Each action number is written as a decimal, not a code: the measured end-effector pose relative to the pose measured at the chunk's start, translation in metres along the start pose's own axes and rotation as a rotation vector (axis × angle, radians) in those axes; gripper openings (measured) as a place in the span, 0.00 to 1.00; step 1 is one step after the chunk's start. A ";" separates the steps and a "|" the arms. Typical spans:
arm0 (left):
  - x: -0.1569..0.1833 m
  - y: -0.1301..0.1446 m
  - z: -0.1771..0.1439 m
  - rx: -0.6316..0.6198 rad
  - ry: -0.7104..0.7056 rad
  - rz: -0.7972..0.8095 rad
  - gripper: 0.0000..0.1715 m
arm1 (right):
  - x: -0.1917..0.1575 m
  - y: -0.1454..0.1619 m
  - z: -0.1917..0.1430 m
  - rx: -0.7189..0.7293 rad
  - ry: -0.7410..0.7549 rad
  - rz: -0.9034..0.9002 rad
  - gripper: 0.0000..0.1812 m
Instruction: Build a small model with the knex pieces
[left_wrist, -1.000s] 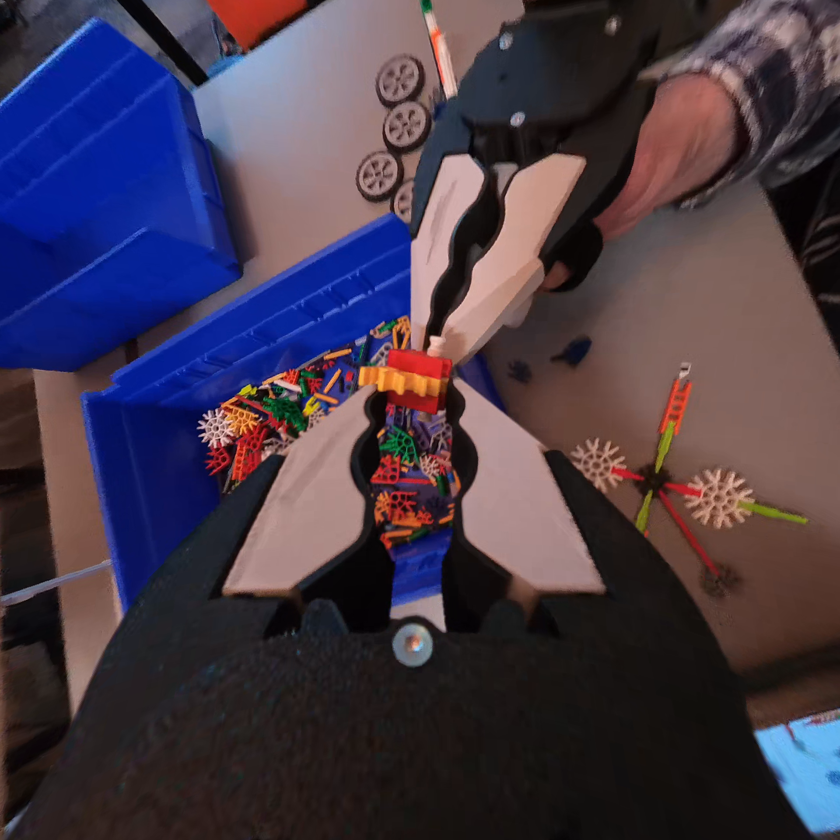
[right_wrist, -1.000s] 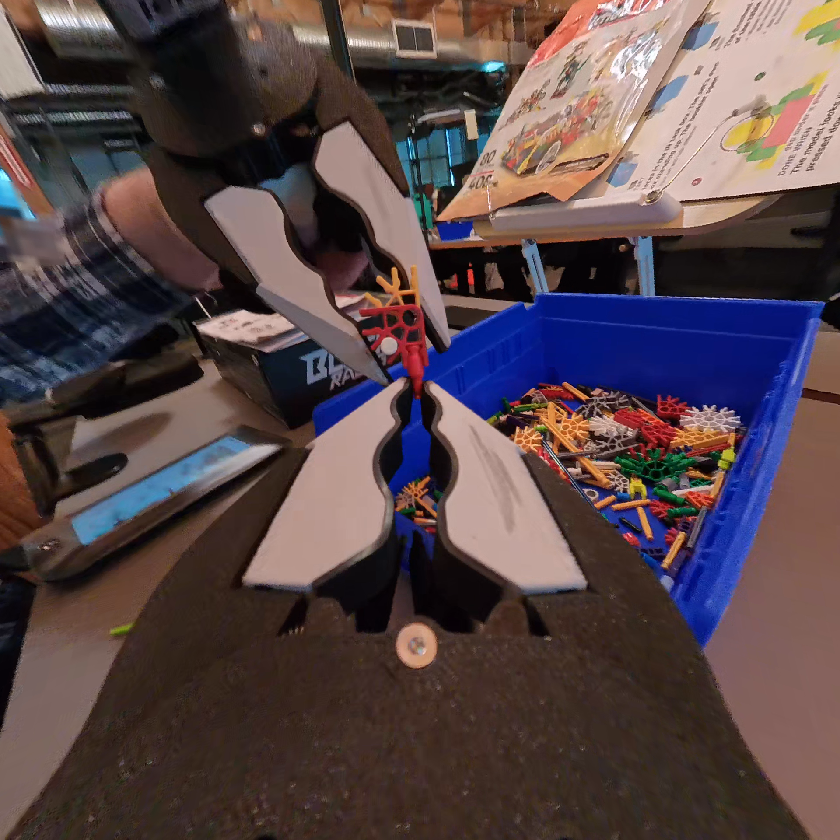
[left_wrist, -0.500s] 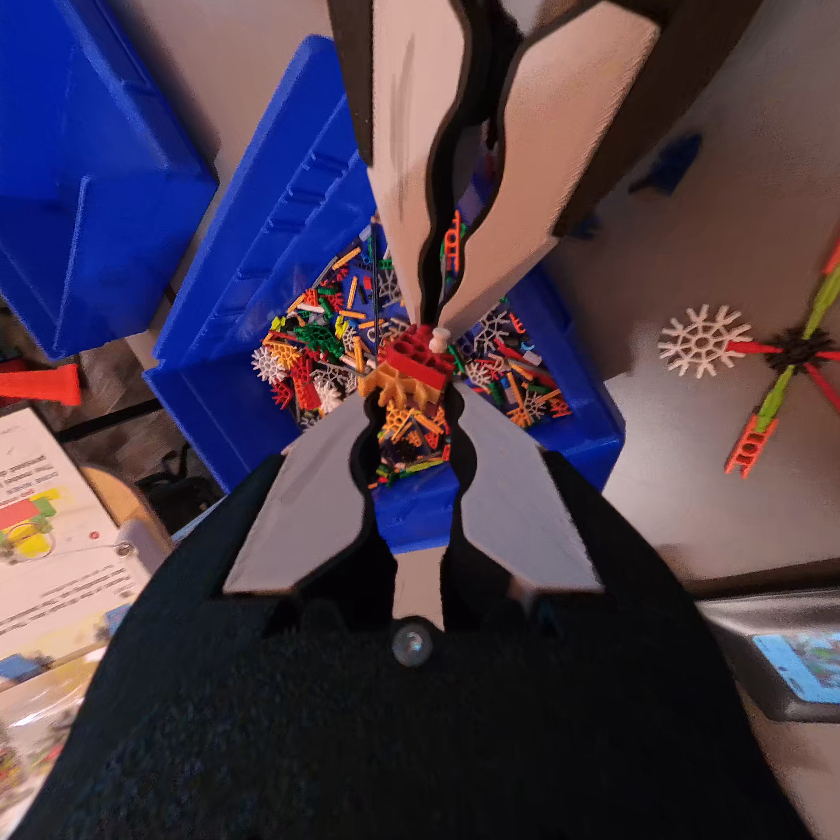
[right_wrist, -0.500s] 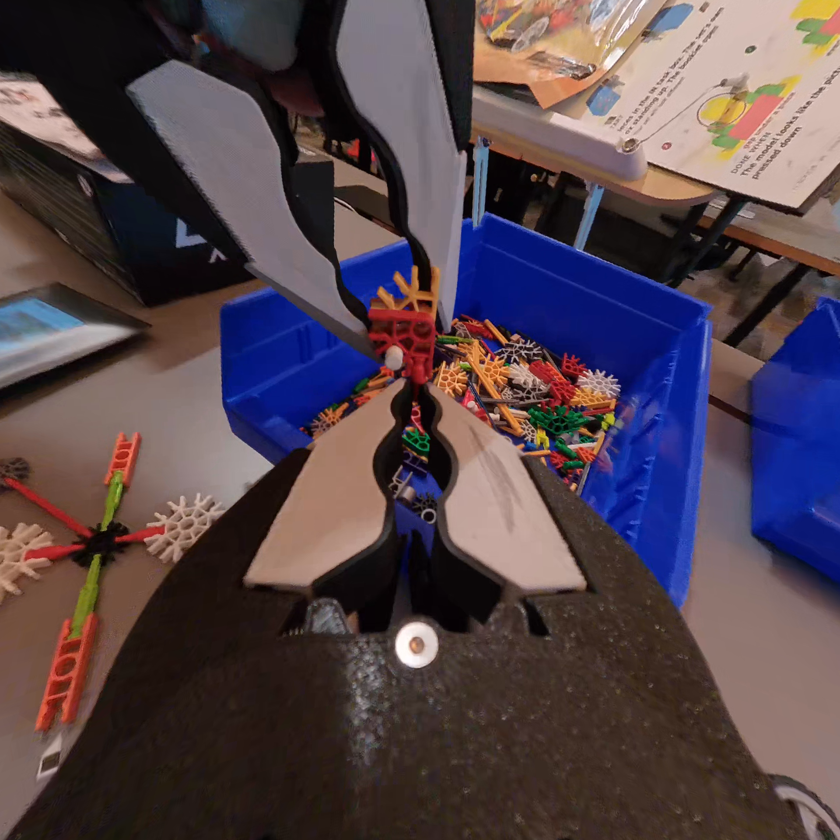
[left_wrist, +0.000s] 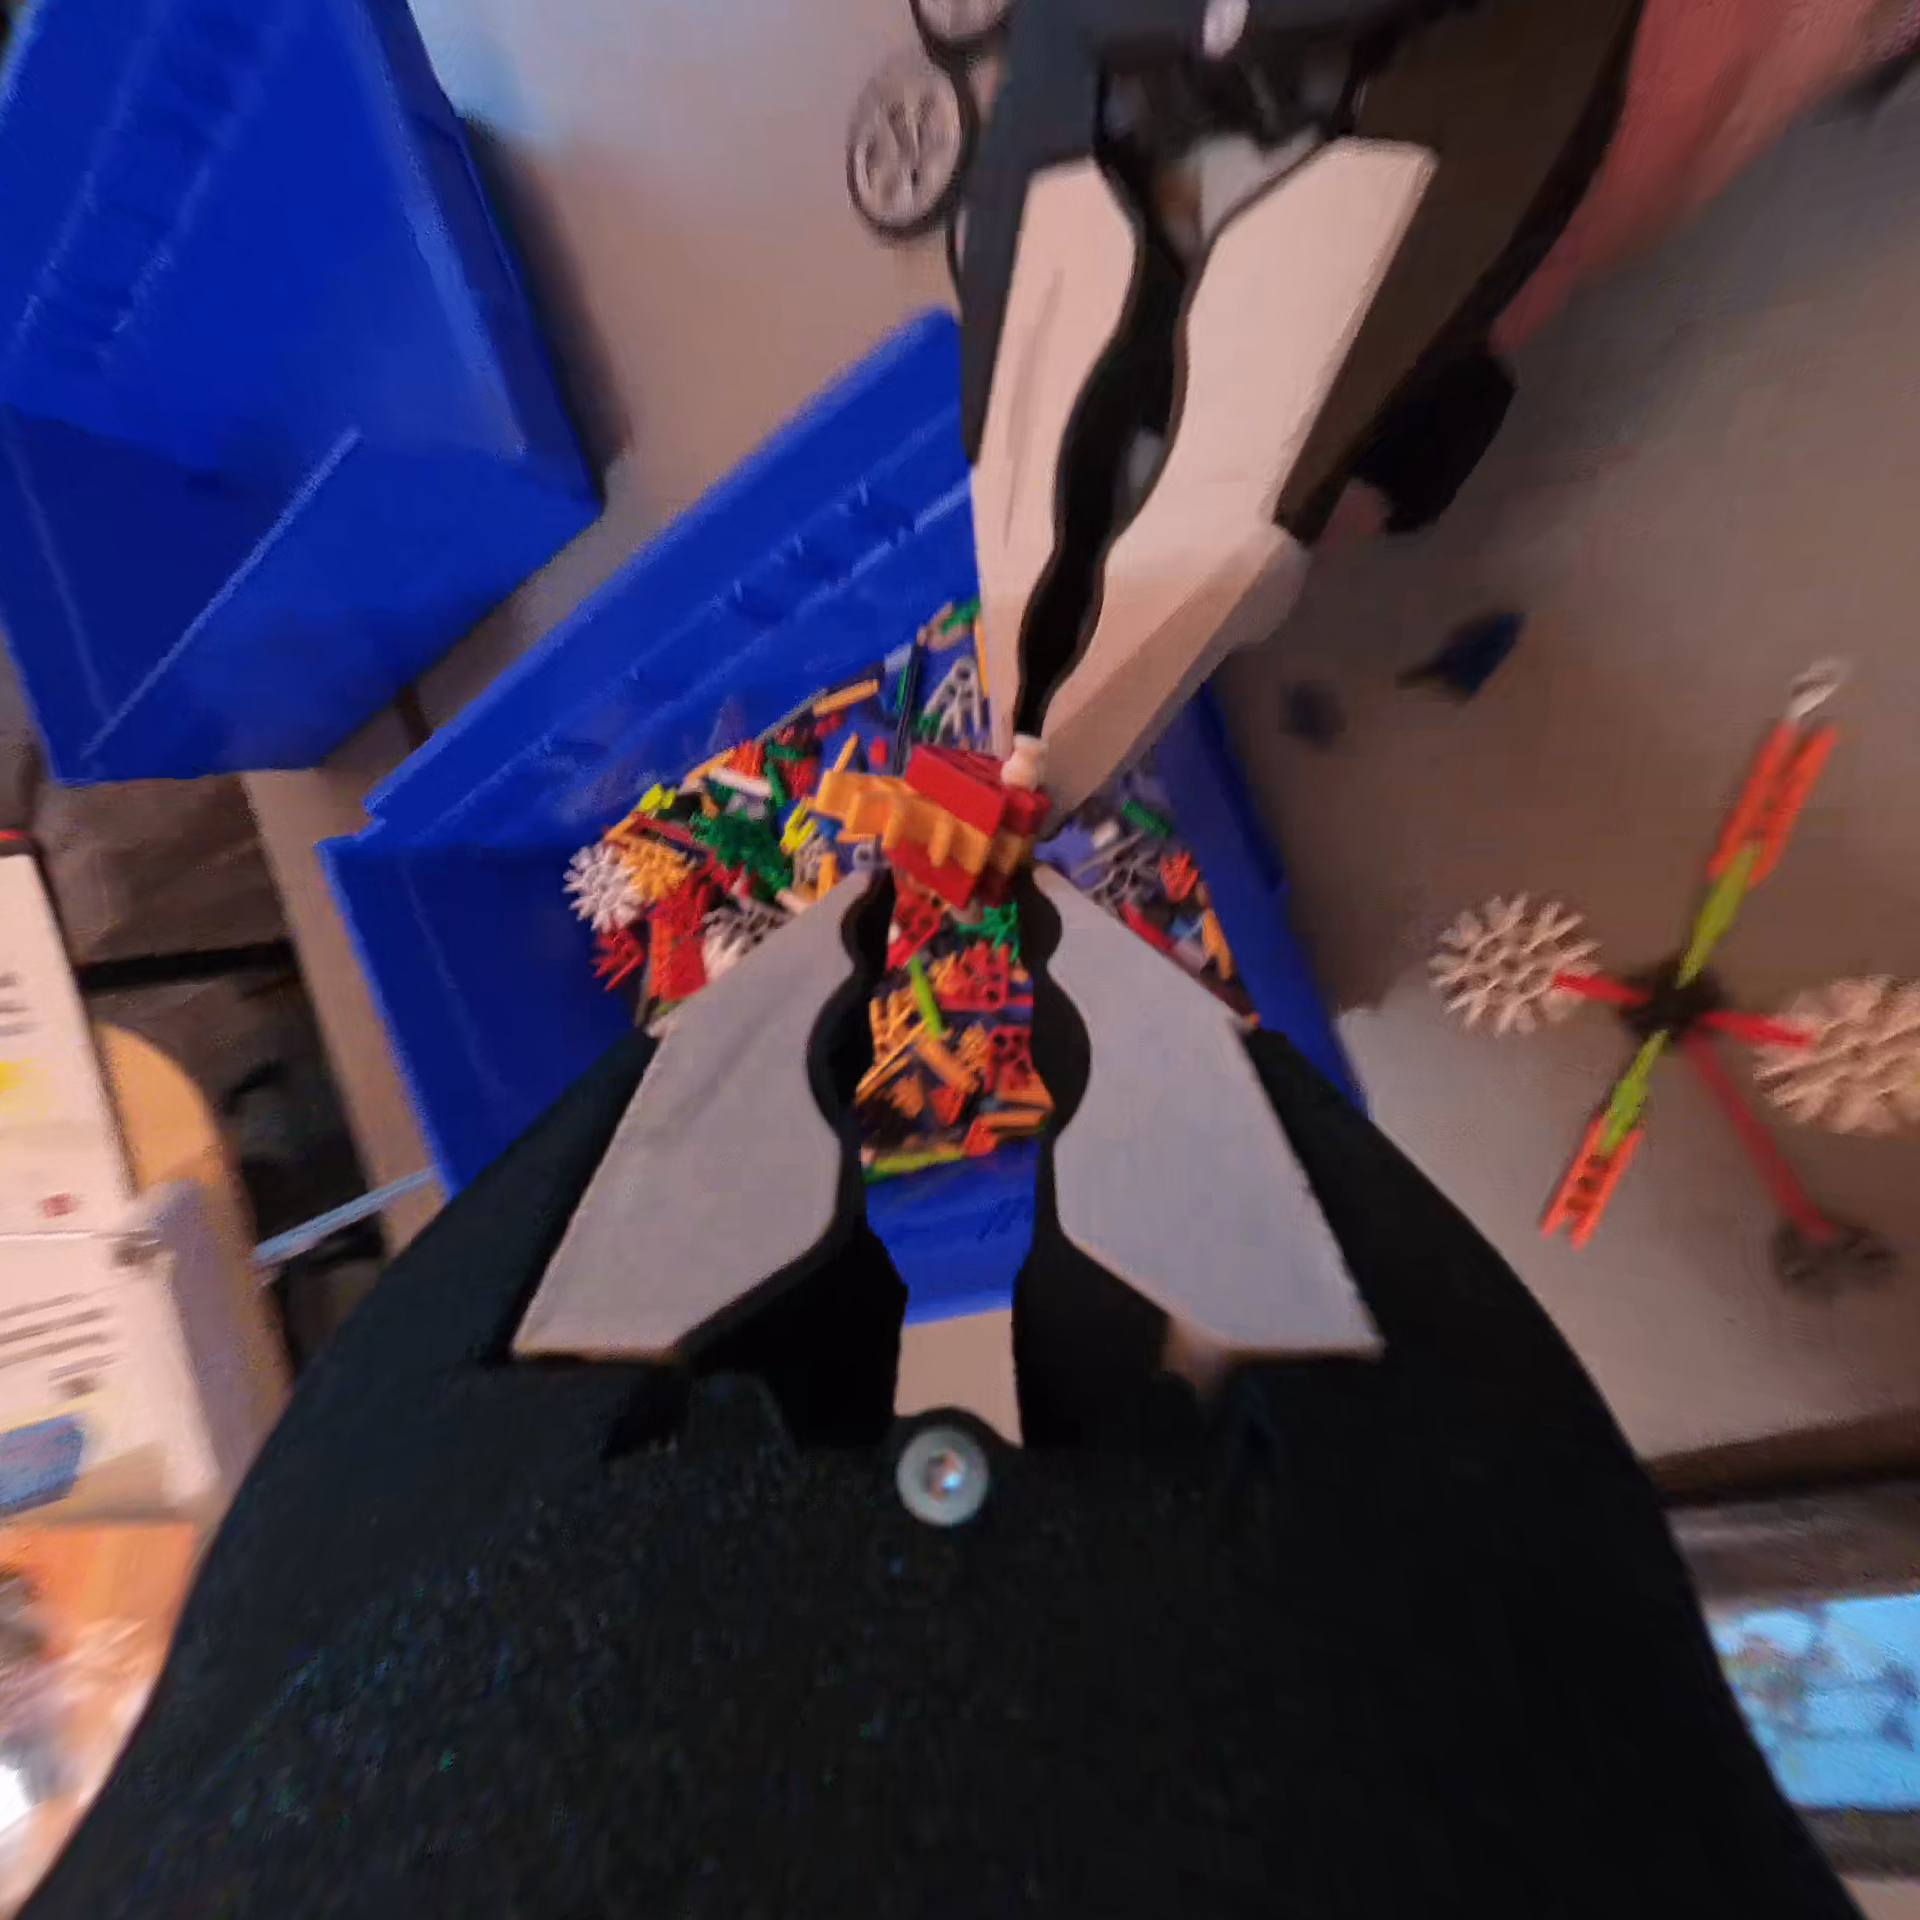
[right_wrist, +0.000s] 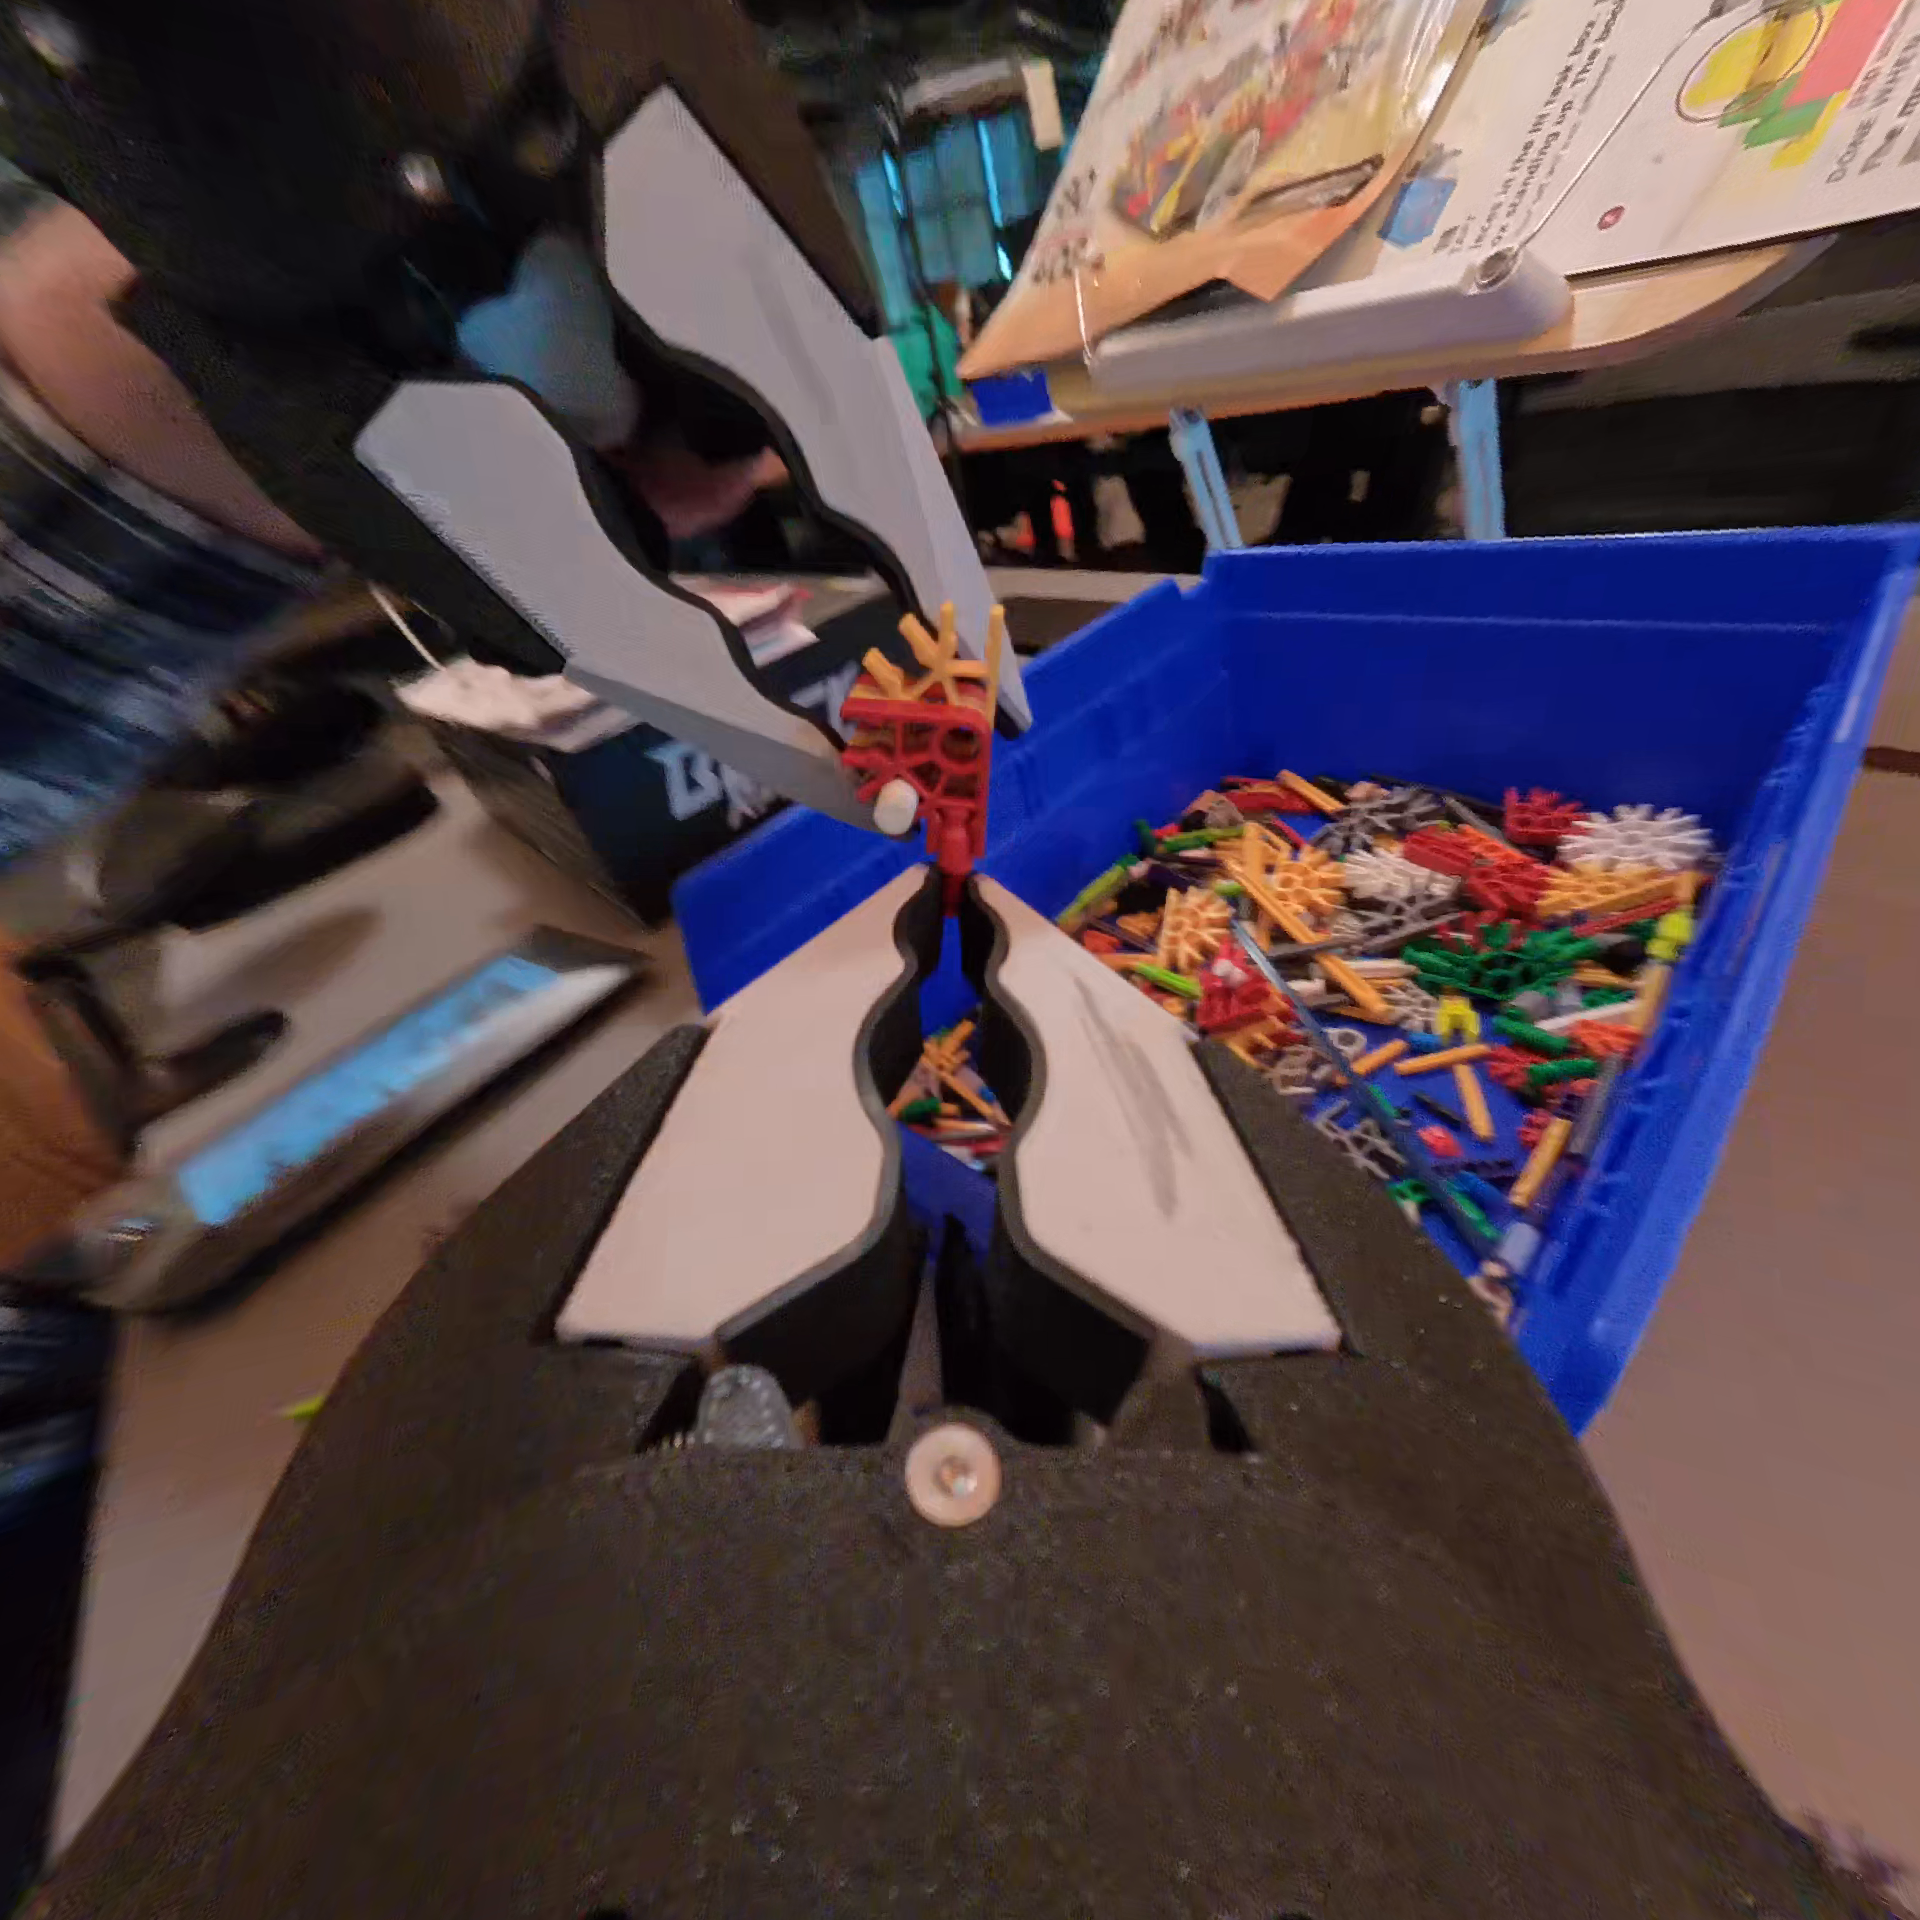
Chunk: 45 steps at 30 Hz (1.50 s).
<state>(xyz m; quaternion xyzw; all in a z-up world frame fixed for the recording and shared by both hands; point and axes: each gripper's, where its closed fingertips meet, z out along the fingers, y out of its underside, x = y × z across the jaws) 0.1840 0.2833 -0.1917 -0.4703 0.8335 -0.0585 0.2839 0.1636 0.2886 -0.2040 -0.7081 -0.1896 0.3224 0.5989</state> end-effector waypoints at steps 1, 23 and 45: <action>-0.001 -0.004 -0.003 0.055 0.019 -0.045 0.16 | -0.002 -0.003 -0.001 0.026 -0.040 0.048 0.00; -0.015 -0.022 -0.020 0.192 -0.425 0.143 0.18 | -0.011 -0.038 -0.028 0.279 -0.448 0.546 0.00; -0.008 -0.016 -0.013 0.152 -0.505 0.196 0.08 | -0.001 -0.033 -0.029 0.257 -0.370 0.525 0.00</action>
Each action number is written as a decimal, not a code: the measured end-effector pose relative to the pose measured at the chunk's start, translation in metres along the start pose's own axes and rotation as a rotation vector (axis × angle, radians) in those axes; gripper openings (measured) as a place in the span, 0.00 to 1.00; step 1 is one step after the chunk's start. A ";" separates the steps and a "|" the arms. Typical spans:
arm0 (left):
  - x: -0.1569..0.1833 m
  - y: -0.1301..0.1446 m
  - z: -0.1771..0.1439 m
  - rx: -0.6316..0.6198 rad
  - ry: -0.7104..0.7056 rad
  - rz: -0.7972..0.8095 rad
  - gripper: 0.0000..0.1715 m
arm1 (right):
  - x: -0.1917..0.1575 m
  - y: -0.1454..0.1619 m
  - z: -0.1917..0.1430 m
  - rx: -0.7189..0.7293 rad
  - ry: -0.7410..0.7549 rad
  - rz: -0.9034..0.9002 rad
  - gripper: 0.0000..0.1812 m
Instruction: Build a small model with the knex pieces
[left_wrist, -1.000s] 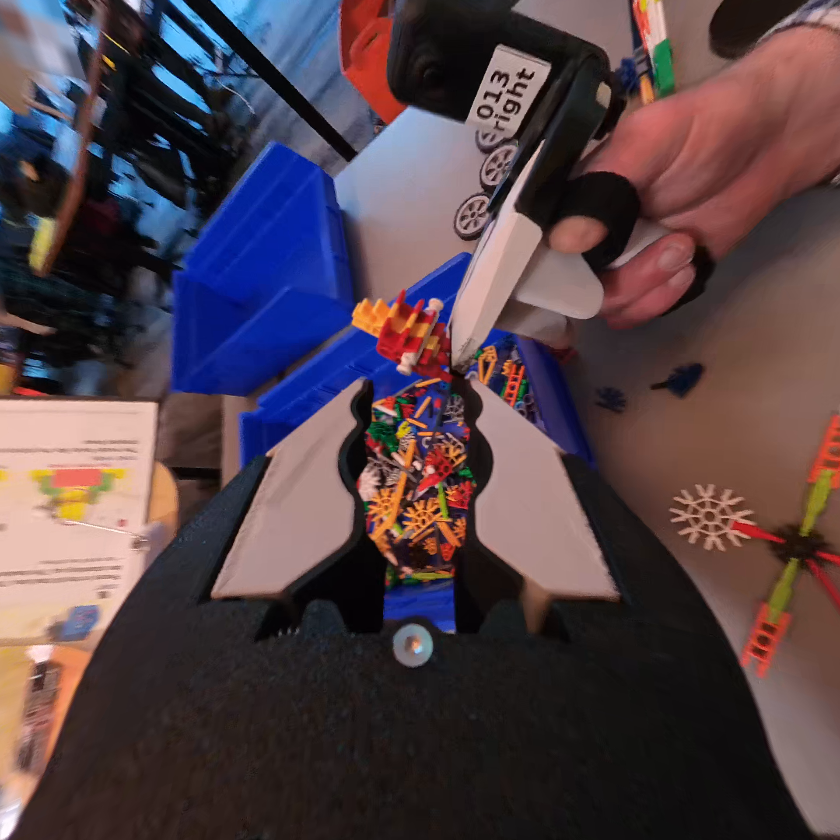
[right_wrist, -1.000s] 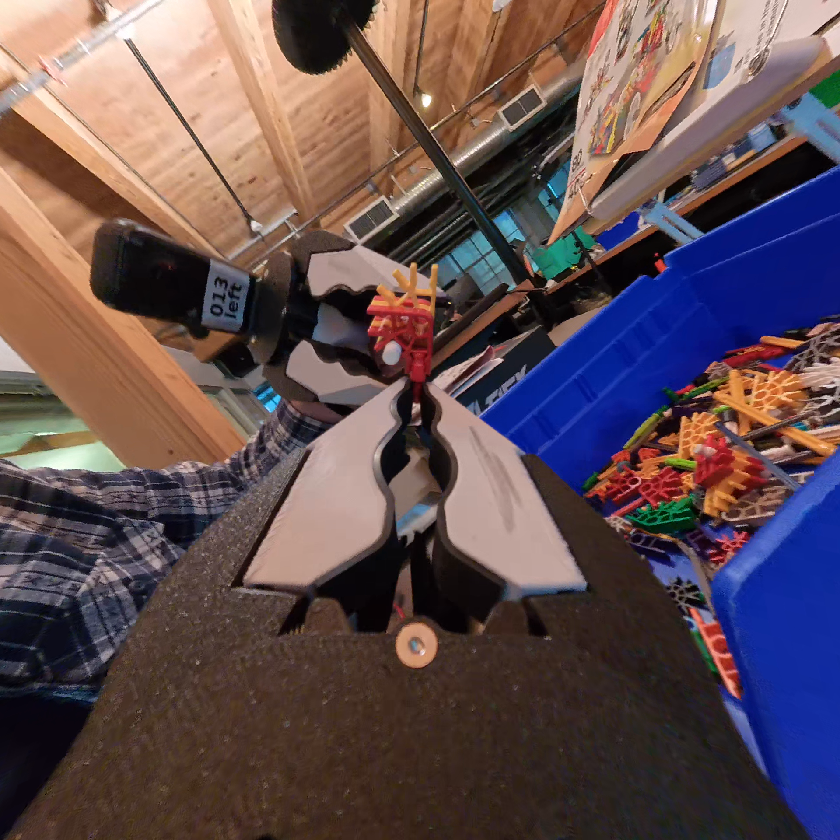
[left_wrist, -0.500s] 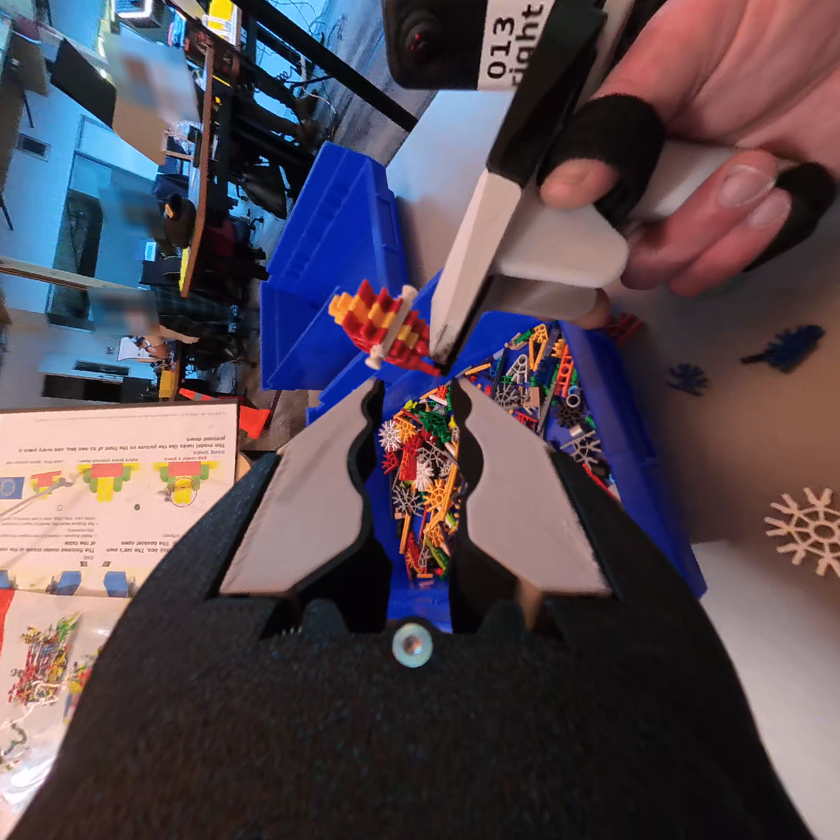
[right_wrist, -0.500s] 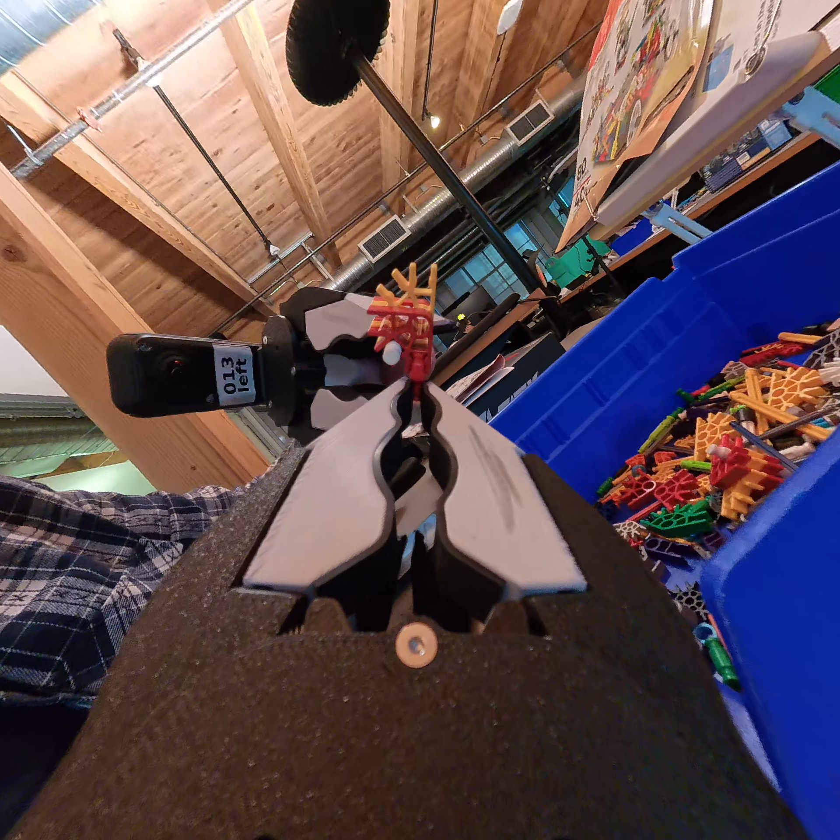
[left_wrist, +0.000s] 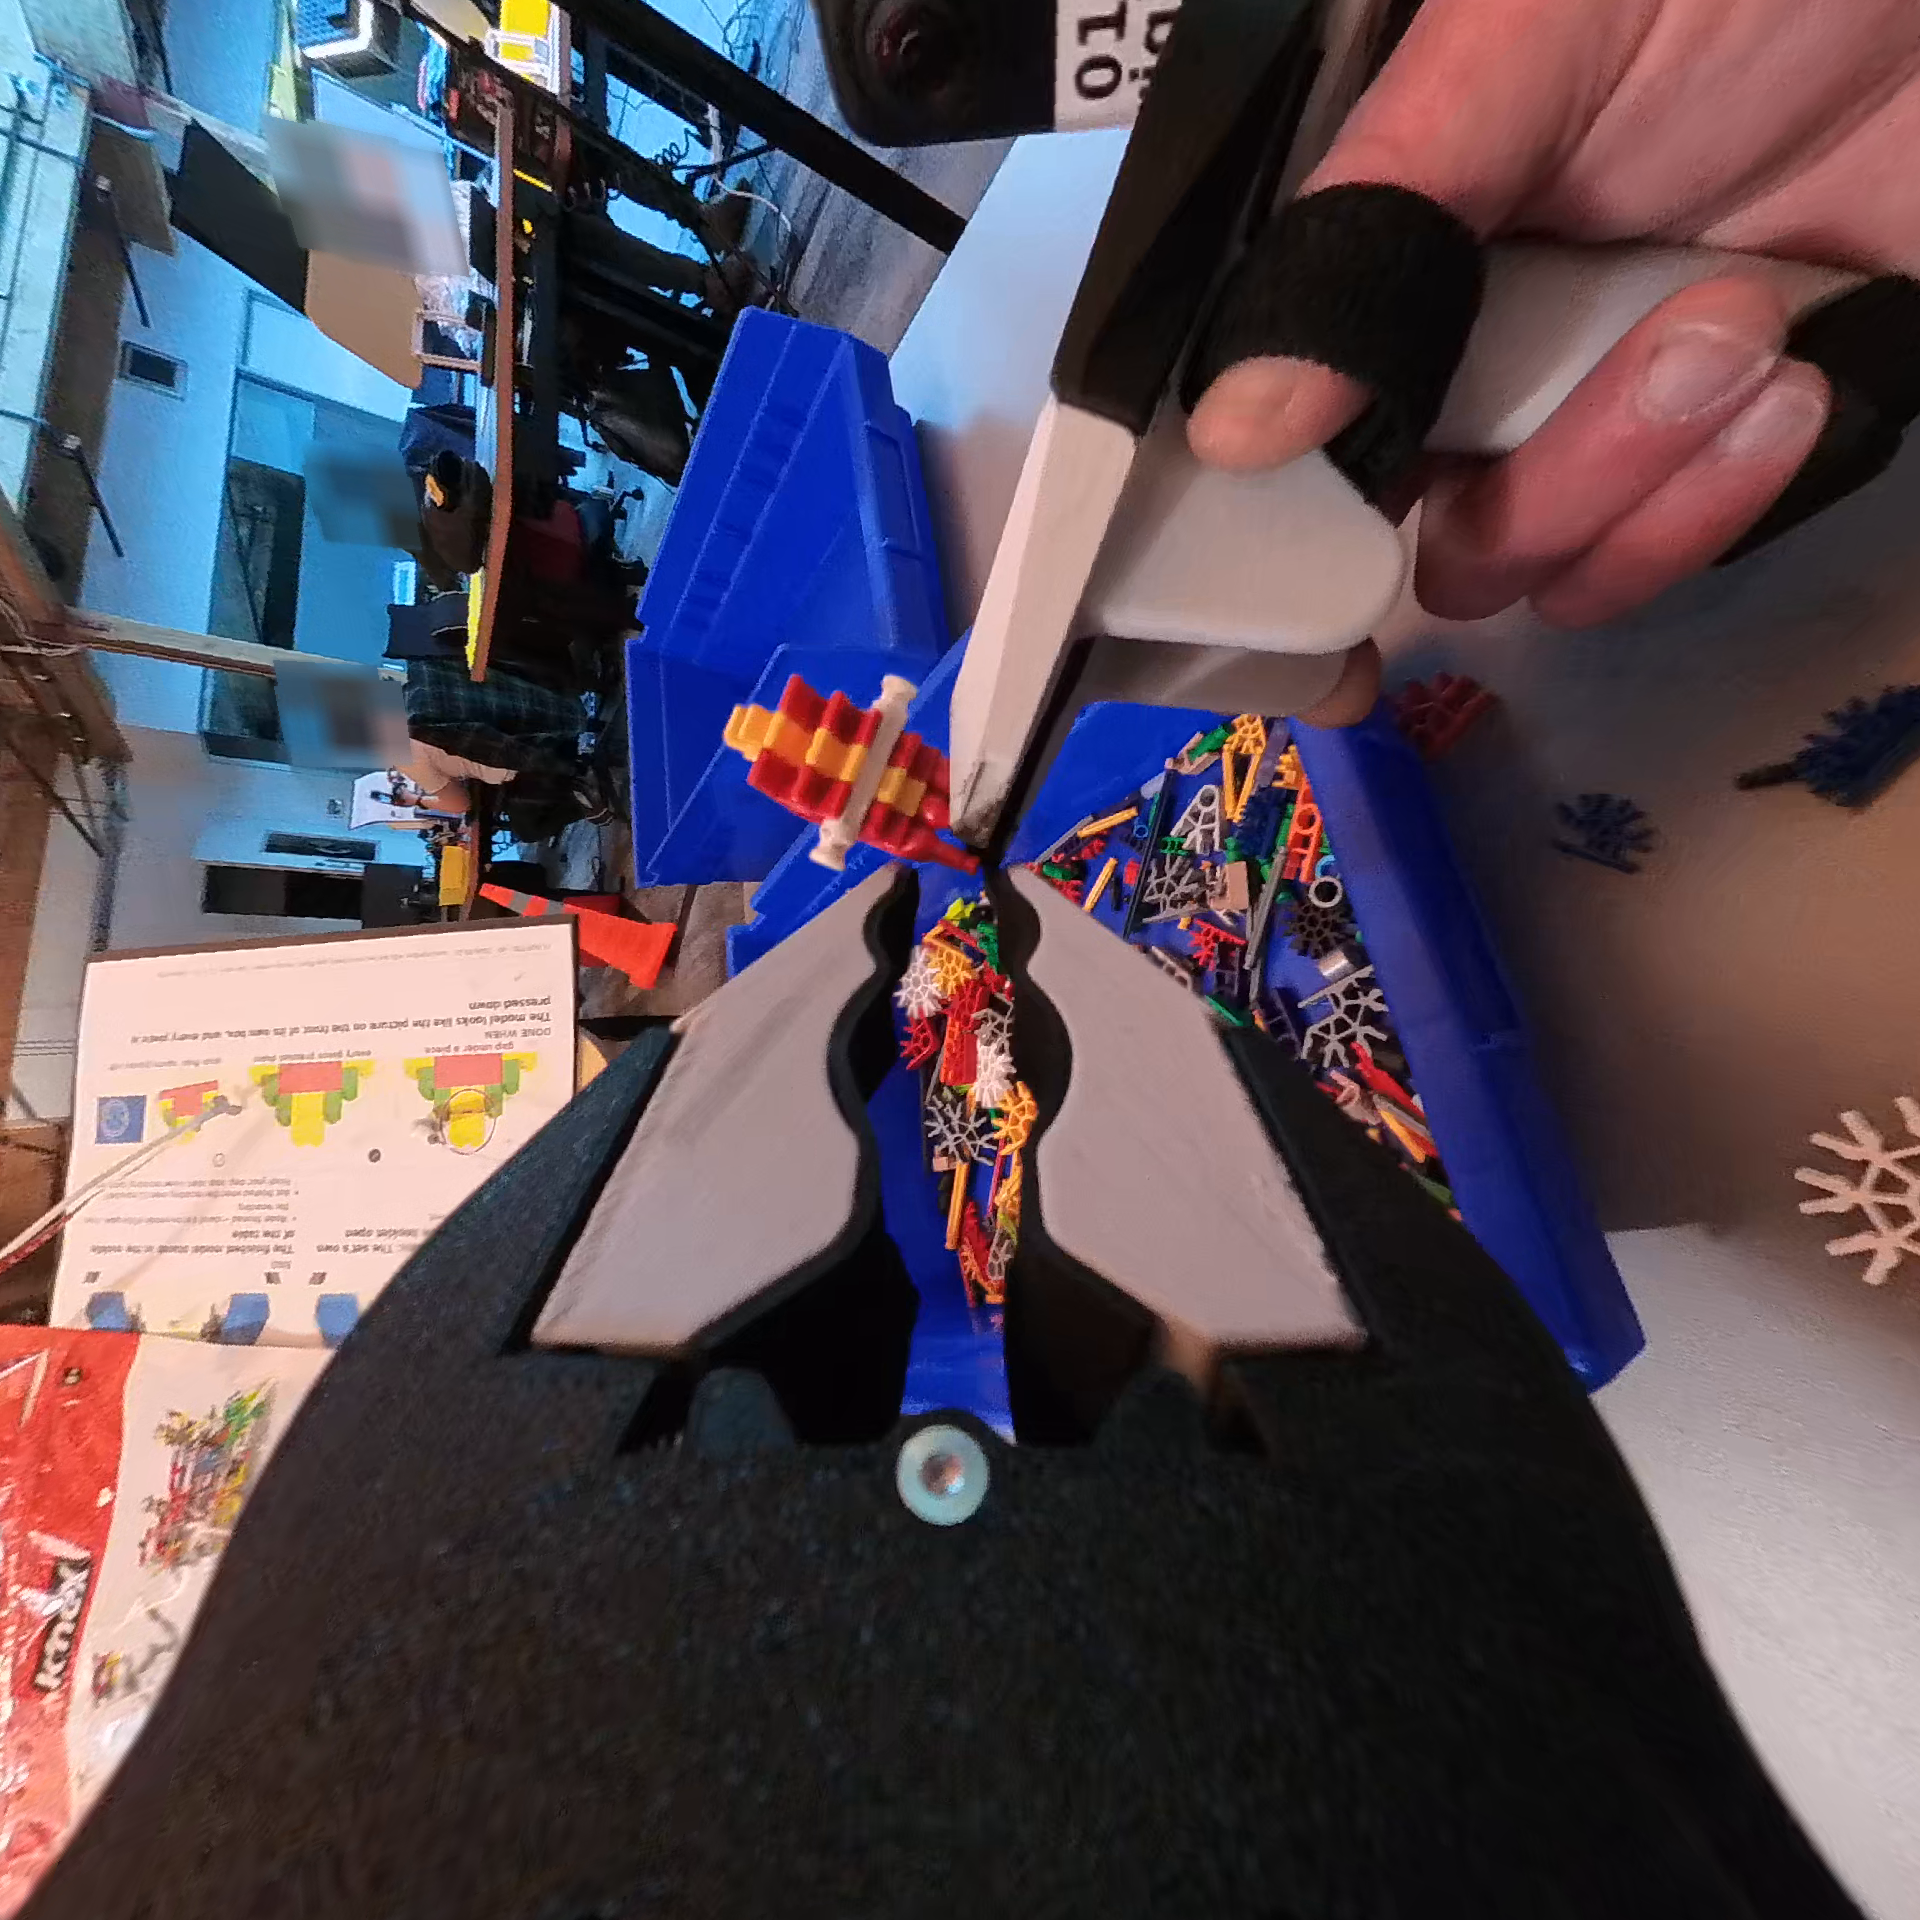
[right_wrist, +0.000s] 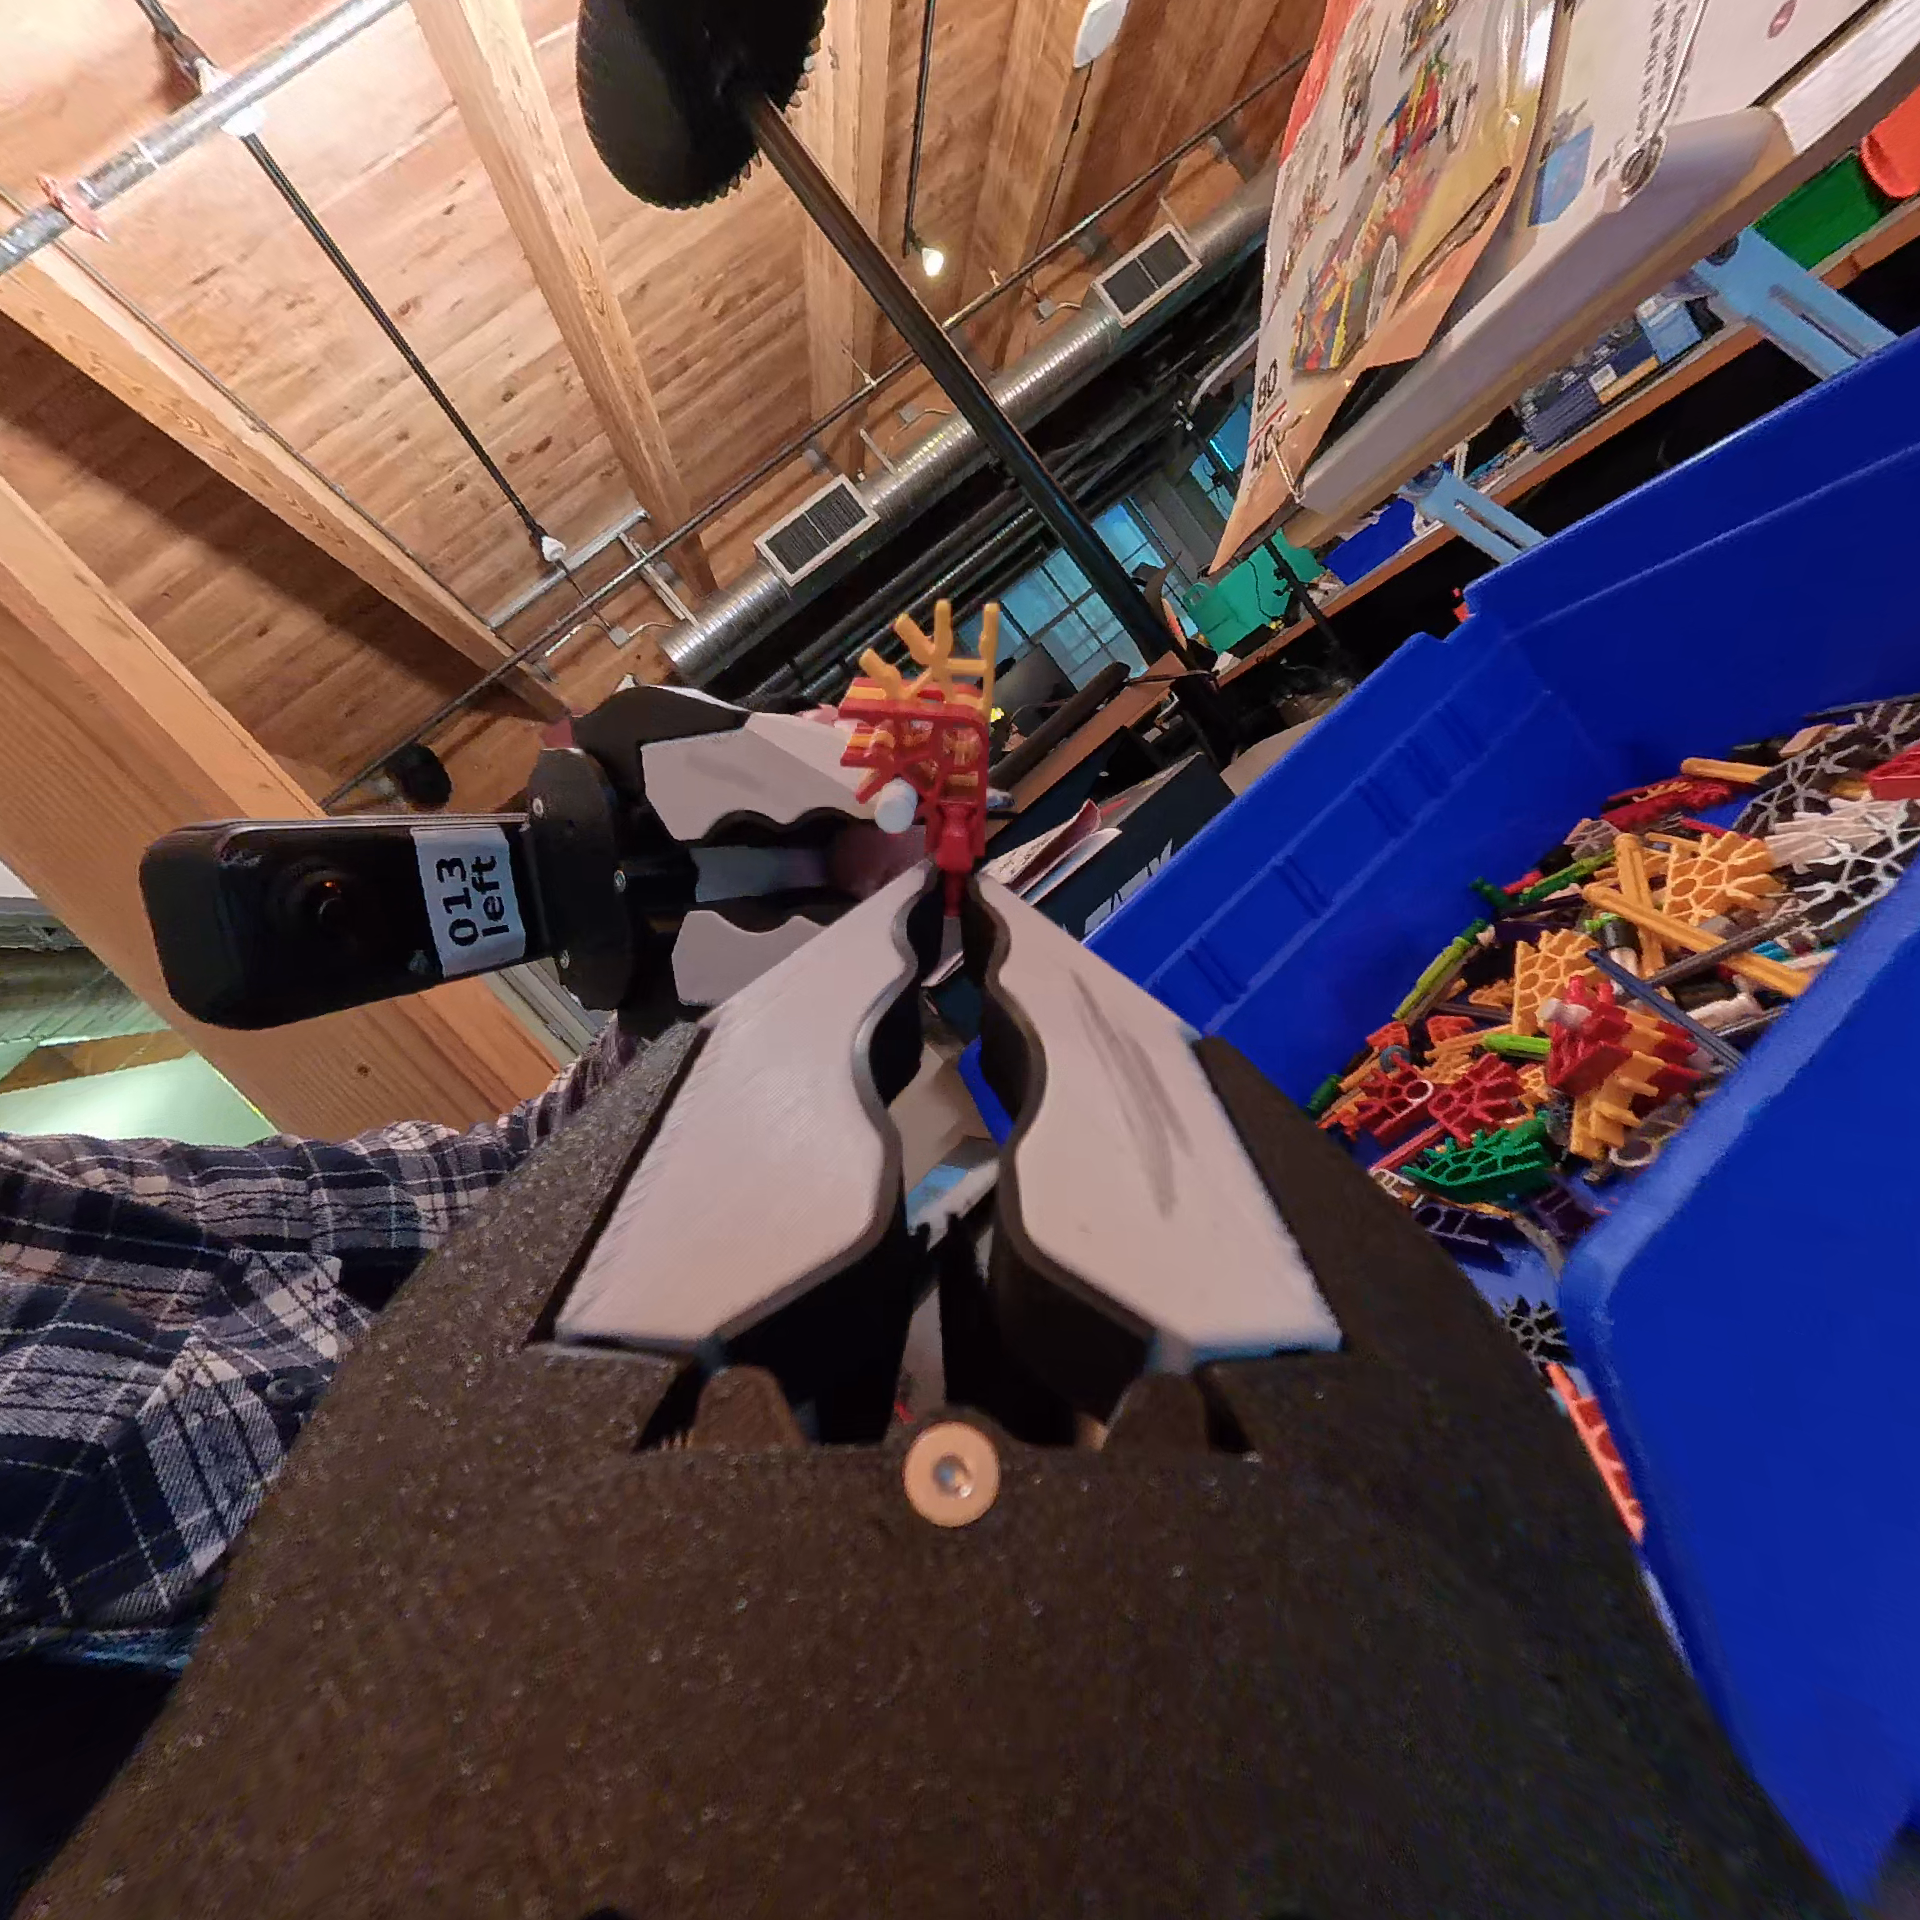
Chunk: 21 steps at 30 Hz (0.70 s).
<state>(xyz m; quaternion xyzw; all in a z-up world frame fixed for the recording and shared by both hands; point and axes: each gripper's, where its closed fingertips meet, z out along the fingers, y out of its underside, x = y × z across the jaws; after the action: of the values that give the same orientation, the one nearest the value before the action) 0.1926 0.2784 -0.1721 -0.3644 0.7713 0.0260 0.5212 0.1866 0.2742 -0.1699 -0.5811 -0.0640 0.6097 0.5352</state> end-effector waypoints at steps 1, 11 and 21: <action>0.001 -0.001 0.000 0.010 0.008 -0.021 0.08 | 0.000 -0.001 0.000 0.005 -0.004 0.005 0.00; -0.003 -0.004 -0.003 0.097 0.001 -0.197 0.07 | 0.001 -0.005 -0.003 0.038 -0.014 0.041 0.00; 0.001 -0.002 0.000 0.134 0.022 -0.271 0.05 | 0.008 -0.002 -0.003 0.010 0.015 0.047 0.00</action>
<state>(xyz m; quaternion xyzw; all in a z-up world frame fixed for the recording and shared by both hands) 0.1939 0.2763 -0.1726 -0.4296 0.7207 -0.1001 0.5348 0.1917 0.2787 -0.1745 -0.5845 -0.0432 0.6180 0.5240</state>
